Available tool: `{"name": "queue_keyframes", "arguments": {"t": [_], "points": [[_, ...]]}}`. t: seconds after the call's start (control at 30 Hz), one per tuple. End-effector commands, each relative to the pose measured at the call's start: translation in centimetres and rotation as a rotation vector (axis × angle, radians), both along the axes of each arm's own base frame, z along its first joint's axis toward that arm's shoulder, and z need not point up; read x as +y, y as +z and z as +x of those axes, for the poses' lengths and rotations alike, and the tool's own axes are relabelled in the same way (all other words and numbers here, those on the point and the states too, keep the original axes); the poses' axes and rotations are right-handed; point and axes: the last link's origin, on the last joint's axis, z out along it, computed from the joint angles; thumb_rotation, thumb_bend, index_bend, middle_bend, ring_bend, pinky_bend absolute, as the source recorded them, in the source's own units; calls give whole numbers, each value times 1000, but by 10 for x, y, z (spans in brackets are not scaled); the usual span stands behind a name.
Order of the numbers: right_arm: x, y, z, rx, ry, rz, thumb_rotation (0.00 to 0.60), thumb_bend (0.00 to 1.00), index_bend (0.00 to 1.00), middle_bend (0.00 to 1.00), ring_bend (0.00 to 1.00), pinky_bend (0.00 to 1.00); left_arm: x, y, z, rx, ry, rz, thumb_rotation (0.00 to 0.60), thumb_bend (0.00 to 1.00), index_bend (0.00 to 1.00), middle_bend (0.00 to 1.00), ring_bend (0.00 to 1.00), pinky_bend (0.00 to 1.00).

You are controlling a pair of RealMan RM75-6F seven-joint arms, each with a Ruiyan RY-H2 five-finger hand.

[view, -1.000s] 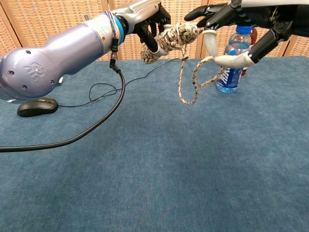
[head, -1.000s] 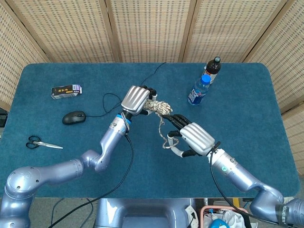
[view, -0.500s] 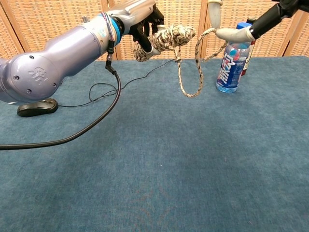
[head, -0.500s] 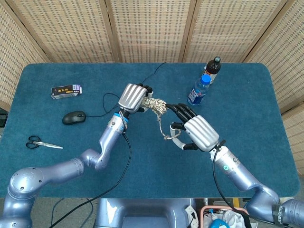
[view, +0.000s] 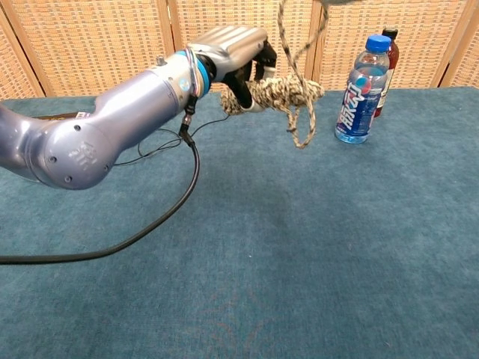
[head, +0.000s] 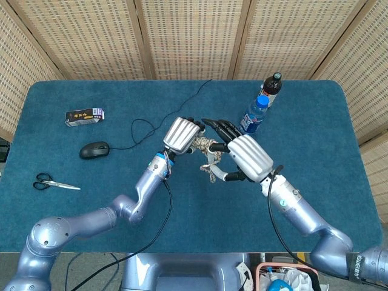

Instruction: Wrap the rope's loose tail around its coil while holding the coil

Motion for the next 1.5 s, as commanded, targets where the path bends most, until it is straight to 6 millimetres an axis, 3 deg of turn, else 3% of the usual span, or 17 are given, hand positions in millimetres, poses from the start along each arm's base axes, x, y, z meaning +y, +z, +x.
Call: {"name": "queue_keyframes", "arguments": {"t": [0.03, 0.33, 0.87, 1.27, 1.5], "points": [[-6, 9, 23, -25, -2, 18, 600, 444, 715, 0, 0, 0, -3, -5, 1, 7, -14, 0, 600, 441, 692, 572, 482, 592], [-19, 7, 53, -105, -85, 85, 600, 444, 715, 0, 0, 0, -5, -8, 4, -3, -21, 1, 600, 442, 695, 592, 513, 624], [-47, -5, 78, -106, -168, 54, 600, 443, 715, 0, 0, 0, -11, -14, 5, 16, -50, -16, 600, 442, 703, 597, 516, 627], [-74, -3, 77, -87, -260, -8, 600, 444, 715, 0, 0, 0, -17, -15, -2, 29, -91, -35, 600, 441, 703, 597, 516, 627], [-95, -10, 59, -26, -337, -27, 600, 443, 715, 0, 0, 0, -25, -9, -7, 27, -147, -63, 600, 442, 703, 597, 516, 627]]}}
